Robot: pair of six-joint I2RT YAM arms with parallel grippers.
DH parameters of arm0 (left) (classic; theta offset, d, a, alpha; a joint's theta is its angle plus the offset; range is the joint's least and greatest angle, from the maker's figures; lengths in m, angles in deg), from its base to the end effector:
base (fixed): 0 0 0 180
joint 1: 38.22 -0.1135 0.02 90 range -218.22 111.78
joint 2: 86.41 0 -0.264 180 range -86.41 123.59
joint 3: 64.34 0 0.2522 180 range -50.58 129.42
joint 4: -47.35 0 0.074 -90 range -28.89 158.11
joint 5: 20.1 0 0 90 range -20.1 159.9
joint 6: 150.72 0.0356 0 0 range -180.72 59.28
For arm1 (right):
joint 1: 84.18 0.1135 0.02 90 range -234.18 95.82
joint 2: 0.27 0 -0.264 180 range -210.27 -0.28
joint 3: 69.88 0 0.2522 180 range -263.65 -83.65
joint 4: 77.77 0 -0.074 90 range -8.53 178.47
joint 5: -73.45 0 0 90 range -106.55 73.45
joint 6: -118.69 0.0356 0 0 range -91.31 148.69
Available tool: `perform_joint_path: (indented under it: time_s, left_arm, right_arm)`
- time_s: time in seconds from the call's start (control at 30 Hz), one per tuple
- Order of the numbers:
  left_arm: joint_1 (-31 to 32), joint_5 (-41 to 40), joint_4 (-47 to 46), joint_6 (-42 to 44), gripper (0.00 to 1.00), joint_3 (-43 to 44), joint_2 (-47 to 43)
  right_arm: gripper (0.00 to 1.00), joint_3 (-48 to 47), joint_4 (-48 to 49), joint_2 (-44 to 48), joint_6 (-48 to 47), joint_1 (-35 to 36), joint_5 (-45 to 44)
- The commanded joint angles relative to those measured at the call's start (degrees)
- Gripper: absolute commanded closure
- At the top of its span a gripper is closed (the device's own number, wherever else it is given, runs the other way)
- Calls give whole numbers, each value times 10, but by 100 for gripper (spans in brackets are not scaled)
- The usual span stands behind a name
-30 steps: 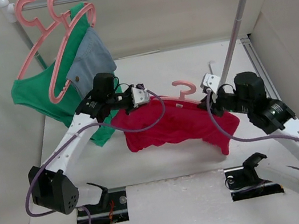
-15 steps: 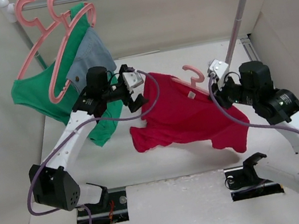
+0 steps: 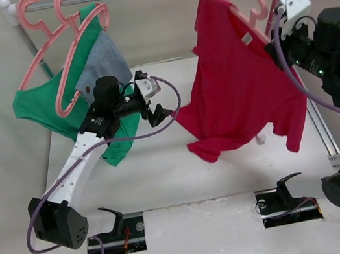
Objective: Place the t-shirt on the hanger
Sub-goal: Hang the hanger with tshirt onto the clothesline
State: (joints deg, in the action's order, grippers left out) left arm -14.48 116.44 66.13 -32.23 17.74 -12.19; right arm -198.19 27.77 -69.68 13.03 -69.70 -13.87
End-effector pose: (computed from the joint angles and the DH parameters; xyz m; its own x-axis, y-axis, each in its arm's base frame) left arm 0.2594 -0.1423 0.3834 0.2909 0.2305 -0.9286 0.8995 0.2648 0.3475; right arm 0.1574 0.0424 0.5472 -0.1709 -0.3226 -0.9310 -0.3526 0.9023 -0.2480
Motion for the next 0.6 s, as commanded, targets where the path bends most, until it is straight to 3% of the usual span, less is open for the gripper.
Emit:
perform_joint_path:
  time_s: [0.0,0.17,0.57]
  left_arm:
    - [14,16,-1,-1,0,-17,-30]
    - [19,3,-6,-12,0,-29,-52]
    - [19,-14,-17,-12,0,-66,-80]
  right_arm:
    - [100,-113,15,-44,6,-10,-43]
    - [100,-203,37,-108,6,-10,-77]
    - [100,-135,158,-125,27,-57,-96]
